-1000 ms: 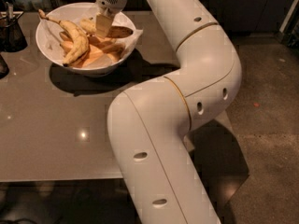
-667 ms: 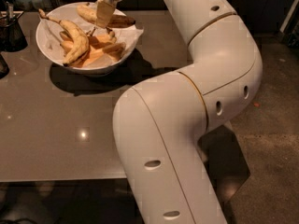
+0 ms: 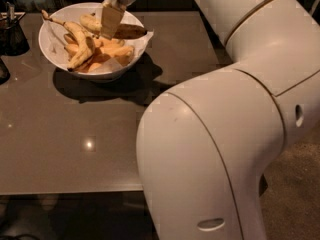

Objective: Pick banana from white bowl

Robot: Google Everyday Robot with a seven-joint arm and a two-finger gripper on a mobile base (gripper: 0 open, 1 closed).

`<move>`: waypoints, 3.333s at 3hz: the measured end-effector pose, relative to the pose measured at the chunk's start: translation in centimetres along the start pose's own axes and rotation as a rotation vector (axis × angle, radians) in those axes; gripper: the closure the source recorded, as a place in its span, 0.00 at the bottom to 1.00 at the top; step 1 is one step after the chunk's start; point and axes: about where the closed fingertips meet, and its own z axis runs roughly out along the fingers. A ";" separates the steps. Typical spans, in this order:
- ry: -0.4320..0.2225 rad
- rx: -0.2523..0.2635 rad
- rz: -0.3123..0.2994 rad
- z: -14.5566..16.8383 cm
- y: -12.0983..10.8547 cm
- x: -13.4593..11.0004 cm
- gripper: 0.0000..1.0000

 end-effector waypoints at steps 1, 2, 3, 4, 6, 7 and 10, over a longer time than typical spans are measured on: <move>0.000 0.000 0.000 0.0 0.0 0.0 1.00; -0.007 -0.002 0.022 -0.4 1.3 0.2 1.00; -0.131 0.064 0.053 -5.5 7.2 -1.6 1.00; -0.130 0.064 0.054 -5.5 7.2 -1.6 1.00; -0.157 0.029 0.108 -4.9 12.2 -1.2 1.00; -0.124 -0.017 0.169 -2.0 16.9 0.6 1.00; -0.139 -0.074 0.181 0.9 19.3 0.5 1.00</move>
Offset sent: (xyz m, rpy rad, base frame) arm -0.0943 -0.0157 -0.0075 0.0444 0.0570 -0.0855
